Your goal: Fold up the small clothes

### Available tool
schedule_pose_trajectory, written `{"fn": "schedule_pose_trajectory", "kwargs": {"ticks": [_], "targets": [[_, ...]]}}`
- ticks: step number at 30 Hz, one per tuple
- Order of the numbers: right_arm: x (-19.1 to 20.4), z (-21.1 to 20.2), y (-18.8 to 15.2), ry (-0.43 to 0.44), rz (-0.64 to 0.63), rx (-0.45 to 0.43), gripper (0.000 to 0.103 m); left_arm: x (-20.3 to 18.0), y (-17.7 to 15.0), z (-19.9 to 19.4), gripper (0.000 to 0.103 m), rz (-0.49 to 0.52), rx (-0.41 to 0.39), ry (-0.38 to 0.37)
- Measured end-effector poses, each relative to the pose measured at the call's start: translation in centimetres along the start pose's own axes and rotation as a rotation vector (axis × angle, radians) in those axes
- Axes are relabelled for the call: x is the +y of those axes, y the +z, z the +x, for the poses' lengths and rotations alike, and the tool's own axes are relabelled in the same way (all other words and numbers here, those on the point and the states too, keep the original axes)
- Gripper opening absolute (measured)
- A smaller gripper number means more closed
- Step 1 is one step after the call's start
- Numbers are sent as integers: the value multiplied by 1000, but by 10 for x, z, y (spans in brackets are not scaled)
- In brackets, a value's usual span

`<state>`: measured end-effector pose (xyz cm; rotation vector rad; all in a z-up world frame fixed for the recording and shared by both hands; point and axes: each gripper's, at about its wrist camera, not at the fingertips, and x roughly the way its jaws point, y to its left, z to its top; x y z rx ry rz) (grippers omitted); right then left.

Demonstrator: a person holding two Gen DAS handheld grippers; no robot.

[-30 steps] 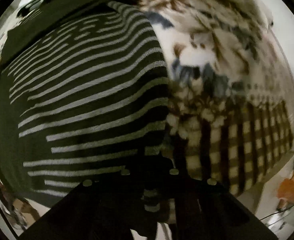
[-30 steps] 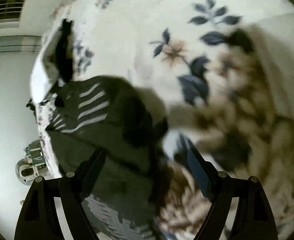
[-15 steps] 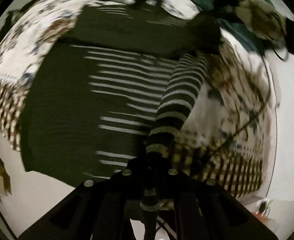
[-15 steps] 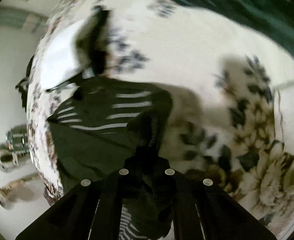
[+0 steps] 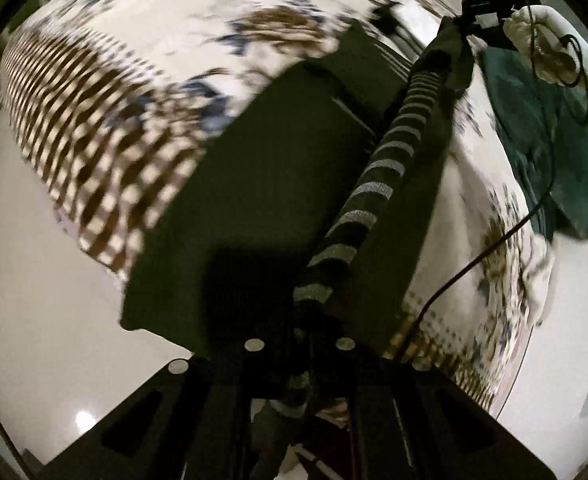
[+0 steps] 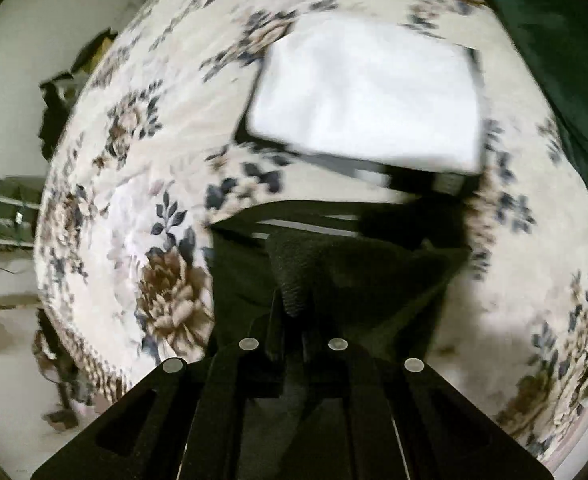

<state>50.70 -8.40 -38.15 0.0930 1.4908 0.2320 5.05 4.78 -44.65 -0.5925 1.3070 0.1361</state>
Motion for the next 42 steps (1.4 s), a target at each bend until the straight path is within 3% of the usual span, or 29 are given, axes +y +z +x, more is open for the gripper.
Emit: {"fn": "schedule_pose_trajectory", "kwargs": {"ticks": [4,8,14,16,18,20,21,22,25,27,31,37,40,42], "targets": [[59,44,9,-86,-39,21,5,42,17,7,4,-70,5,-10],[91,83,14,-153,-49,41,5,73,35,24,4,-104,33,-23],[105,130,17,-200,-18,73,5,102,47,60,5,-127,117,-37],[105,141,19,-179,-12,108,6,113,54,71,9,-134,151,-59],[101,143,18,-120,13,129,12,125,57,74,11,-153,178,-121],[95,137,7,27,27,166,41,135,60,72,16,-152,203,-132],[92,132,0,60,27,179,49,138,60,70,24,-143,208,-125],[87,123,-11,91,21,181,57,141,60,68,28,-137,213,-117],[68,97,-56,121,-19,164,60,156,60,61,32,-152,235,-112],[46,80,-101,113,-31,155,65,162,59,59,33,-154,247,-107],[-10,71,-204,82,22,196,66,152,60,67,33,-93,282,-78],[-62,108,-362,109,184,316,66,116,76,72,33,-59,274,-46],[-60,138,-416,96,175,388,66,94,94,63,33,-31,237,-37],[-63,140,-429,113,176,390,66,73,113,55,33,23,202,-23]]}}
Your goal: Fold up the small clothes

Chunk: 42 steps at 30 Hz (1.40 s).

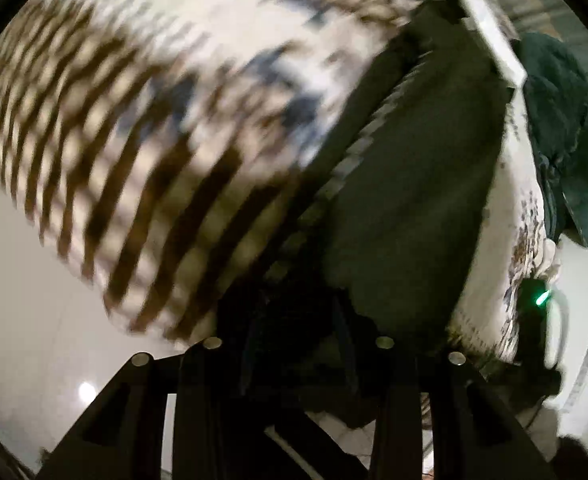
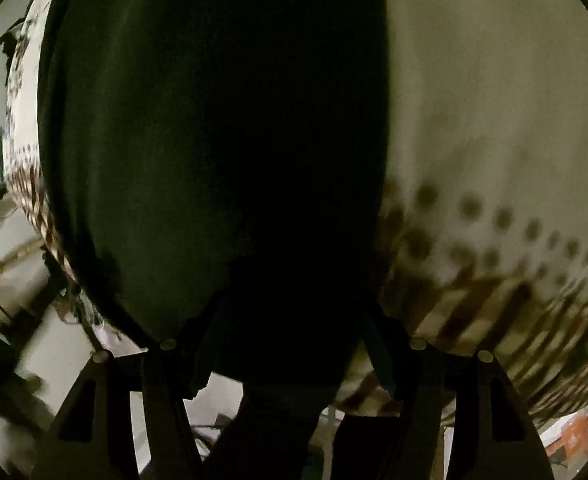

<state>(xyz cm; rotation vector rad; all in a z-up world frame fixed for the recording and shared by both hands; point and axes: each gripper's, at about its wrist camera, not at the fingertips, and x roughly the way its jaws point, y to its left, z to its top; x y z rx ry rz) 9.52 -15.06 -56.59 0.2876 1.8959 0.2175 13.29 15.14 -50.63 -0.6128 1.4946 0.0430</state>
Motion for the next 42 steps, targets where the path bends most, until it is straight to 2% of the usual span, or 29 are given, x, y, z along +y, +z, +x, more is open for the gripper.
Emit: {"fn": "schedule_pose_trajectory", "kwargs": {"ticks": [2,4,7,9,11,13,16,17,18,19,20,21,22,23,25,27,31,32,34,35,37,39,40,42], "targets": [[-11,-19,2,58,39,-51,66,-23,26,-13,33,56,-55,27],[-25,-48,14,97,69,-126,66,-38,57,-17,33,87,-88,20],[-44,-91,42,121,105,-229,66,-48,100,-17,35,90,-133,-55],[-57,-120,72,149,134,-296,66,-52,129,-8,45,93,-161,-99],[-67,-142,106,187,159,-352,66,-66,163,8,49,116,-195,-101],[-75,-164,146,204,189,-411,66,-79,191,33,49,153,-202,-101],[-93,-181,196,268,249,-460,66,-100,225,74,49,239,-165,-54],[-98,-183,213,298,269,-462,66,-110,243,92,43,277,-156,-26],[-98,-188,229,322,281,-464,66,-115,247,98,9,301,-163,-12],[-101,-187,242,353,291,-468,66,-119,258,109,5,324,-161,22],[-104,-187,249,371,304,-474,60,-118,265,114,4,321,-153,24],[-107,-188,253,360,322,-492,51,-115,268,117,4,311,-147,20],[-110,-189,255,318,340,-509,20,-107,274,121,4,293,-136,19],[-120,-186,255,261,370,-503,14,-100,277,123,5,275,-126,6],[-139,-180,253,271,435,-488,14,-84,283,127,5,234,-101,-24],[-152,-185,249,229,449,-476,14,-80,286,124,5,219,-87,-52],[-136,-205,252,164,423,-487,15,-87,290,97,7,214,-97,-84],[-133,-218,250,159,407,-517,15,-92,291,90,11,222,-102,-99],[-124,-235,257,179,368,-558,17,-102,294,86,29,254,-114,-115],[-118,-241,262,191,337,-577,25,-109,296,88,44,288,-123,-121],[-102,-243,280,218,262,-570,40,-119,302,101,46,329,-134,-76],[-86,-229,303,253,218,-518,40,-125,309,125,46,375,-115,7],[-83,-220,314,220,228,-507,40,-121,314,139,46,384,-98,38],[-93,-212,329,95,282,-506,35,-115,318,145,48,380,-92,8]]}}
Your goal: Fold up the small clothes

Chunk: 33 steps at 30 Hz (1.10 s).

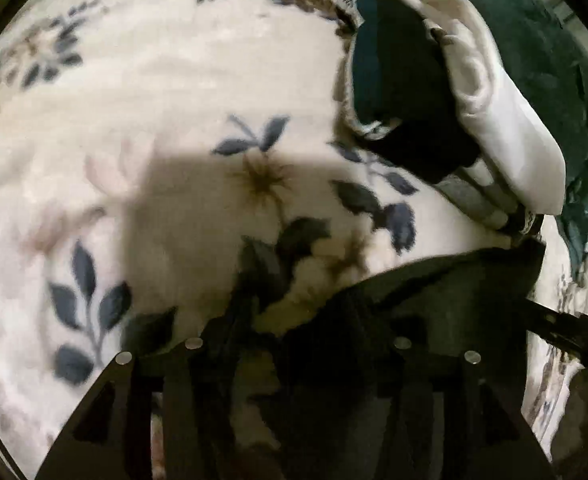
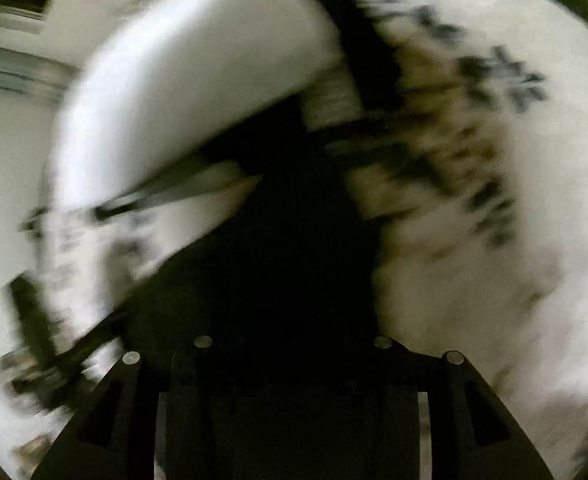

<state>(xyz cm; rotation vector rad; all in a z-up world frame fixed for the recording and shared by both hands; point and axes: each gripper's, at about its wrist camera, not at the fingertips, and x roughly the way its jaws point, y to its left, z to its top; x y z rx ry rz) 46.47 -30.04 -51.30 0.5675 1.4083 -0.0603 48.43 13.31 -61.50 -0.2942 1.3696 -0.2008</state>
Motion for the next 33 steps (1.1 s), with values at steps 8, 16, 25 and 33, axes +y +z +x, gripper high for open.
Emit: {"fn": "schedule_pose_trajectory", "kwargs": {"ticks": [8,16,25,33], "targets": [[-17,-39,-23,66,65,27,47,9,-19,-67,46,-49,-73,-100],[-53,-97,-176,174,45,169,65,-1,-154,-144,62,-109,-6,-232],[-148,-94,-397,167,145,375,65,7,-395,-167,62,-262,222,-160],[-168,-46,-492,133,142,456,65,-12,-460,-127,62,-181,299,-64]]}}
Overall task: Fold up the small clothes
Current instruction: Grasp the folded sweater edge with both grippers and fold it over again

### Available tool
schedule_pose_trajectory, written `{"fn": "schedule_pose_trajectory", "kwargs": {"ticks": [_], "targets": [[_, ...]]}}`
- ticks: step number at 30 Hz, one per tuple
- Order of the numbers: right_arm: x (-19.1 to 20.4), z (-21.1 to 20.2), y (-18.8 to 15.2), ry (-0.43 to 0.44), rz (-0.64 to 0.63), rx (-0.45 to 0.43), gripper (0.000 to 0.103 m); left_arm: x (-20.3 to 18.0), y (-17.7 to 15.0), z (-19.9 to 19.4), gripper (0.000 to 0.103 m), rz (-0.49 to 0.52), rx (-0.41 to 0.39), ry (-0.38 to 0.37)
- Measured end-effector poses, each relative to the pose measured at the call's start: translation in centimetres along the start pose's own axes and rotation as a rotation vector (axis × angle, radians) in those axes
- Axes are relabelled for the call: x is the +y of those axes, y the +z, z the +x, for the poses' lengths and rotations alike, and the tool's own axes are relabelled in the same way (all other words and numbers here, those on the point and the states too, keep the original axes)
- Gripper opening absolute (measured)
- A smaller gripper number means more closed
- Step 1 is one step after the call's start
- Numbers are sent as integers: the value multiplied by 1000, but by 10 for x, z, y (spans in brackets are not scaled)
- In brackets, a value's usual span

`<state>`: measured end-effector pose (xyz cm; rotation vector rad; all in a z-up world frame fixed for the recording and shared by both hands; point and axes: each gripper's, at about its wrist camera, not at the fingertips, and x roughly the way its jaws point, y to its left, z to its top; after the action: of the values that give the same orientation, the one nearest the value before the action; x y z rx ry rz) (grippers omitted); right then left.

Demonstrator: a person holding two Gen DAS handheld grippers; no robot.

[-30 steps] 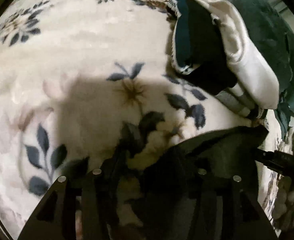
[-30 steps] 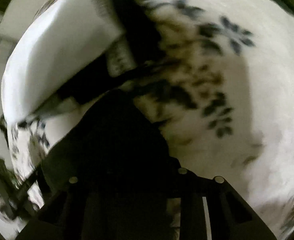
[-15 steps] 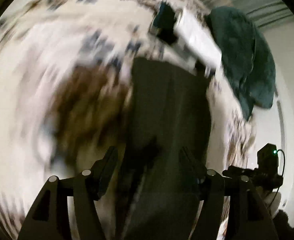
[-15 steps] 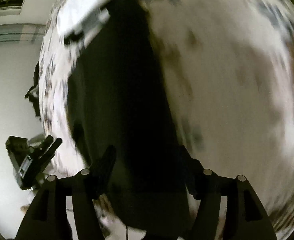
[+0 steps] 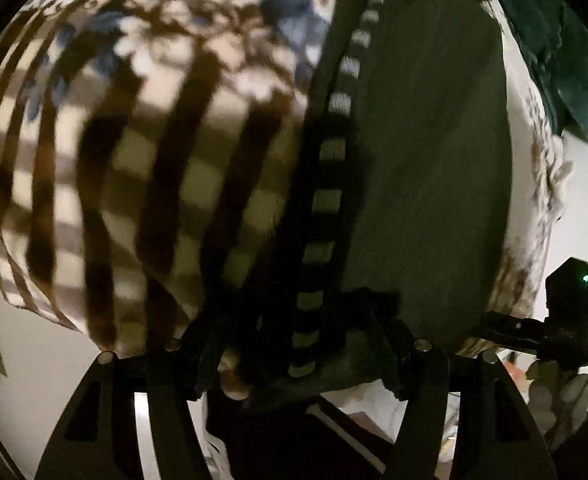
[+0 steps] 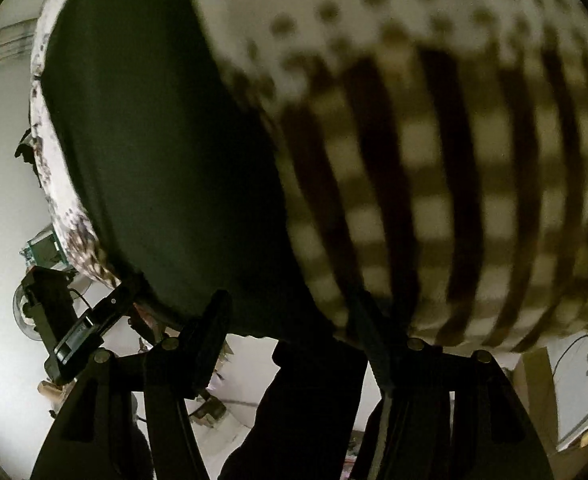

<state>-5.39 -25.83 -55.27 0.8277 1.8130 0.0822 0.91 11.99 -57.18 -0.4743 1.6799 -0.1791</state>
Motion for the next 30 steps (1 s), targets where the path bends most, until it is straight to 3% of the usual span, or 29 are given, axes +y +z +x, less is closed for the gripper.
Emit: {"fn": "schedule_pose_trajectory", "kwargs": {"ticks": [4,10,12,14,17,18,20,25,30], "targets": [[-1,24,-11,35,-11,4,65,-2,-4,4,62,13,-24,-30],[42,68,-18,139,-30,-28,64,14,-3,12,66,-12,-38,-139],[47,72,-24,147,-44,-42,50,21,-7,12,68,-19,-45,-166],[55,75,-22,147,-51,-54,15,21,-8,13,68,-25,-55,-185],[58,77,-29,198,-24,-75,14,20,-16,9,65,-16,-98,-189],[59,77,-32,203,-24,-81,14,13,-21,10,46,-5,-115,-186],[65,76,-28,195,-23,-84,15,4,-24,10,20,12,-125,-138],[73,88,-16,129,-43,-38,28,18,-29,12,15,-71,-146,-215],[86,103,-16,103,-67,-12,28,31,-25,21,19,-112,-89,-279]]}}
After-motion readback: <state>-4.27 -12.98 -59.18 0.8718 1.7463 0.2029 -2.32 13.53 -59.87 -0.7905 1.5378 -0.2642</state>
